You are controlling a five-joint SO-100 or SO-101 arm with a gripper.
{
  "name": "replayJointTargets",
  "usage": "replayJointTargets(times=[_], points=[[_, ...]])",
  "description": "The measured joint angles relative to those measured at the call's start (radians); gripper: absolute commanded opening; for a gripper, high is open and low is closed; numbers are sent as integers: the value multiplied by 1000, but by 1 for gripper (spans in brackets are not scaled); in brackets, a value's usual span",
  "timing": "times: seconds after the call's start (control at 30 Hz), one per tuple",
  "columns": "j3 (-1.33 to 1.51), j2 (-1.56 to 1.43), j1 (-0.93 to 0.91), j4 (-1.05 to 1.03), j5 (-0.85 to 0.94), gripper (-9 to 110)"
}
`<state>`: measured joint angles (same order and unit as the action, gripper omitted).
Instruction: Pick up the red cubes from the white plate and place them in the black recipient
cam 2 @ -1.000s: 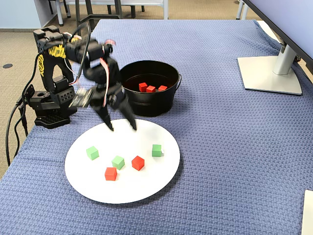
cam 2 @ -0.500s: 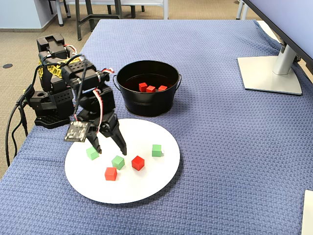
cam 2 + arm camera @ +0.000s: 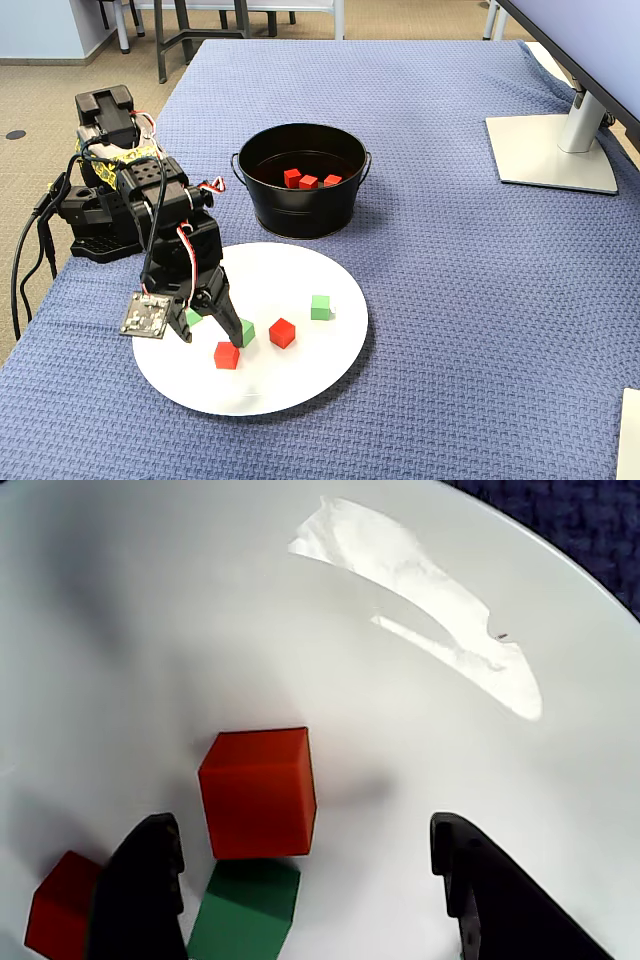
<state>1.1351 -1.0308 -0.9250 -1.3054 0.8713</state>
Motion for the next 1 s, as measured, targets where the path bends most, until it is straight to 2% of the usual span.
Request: replayJointTargets(times=[0.67, 0.73, 0.83, 1.0], points=[[-195, 201, 78, 14, -26, 21], [-204, 209, 78, 14, -26, 17], [-207, 209, 78, 14, -31, 0], [-207, 209, 78, 14, -51, 0]])
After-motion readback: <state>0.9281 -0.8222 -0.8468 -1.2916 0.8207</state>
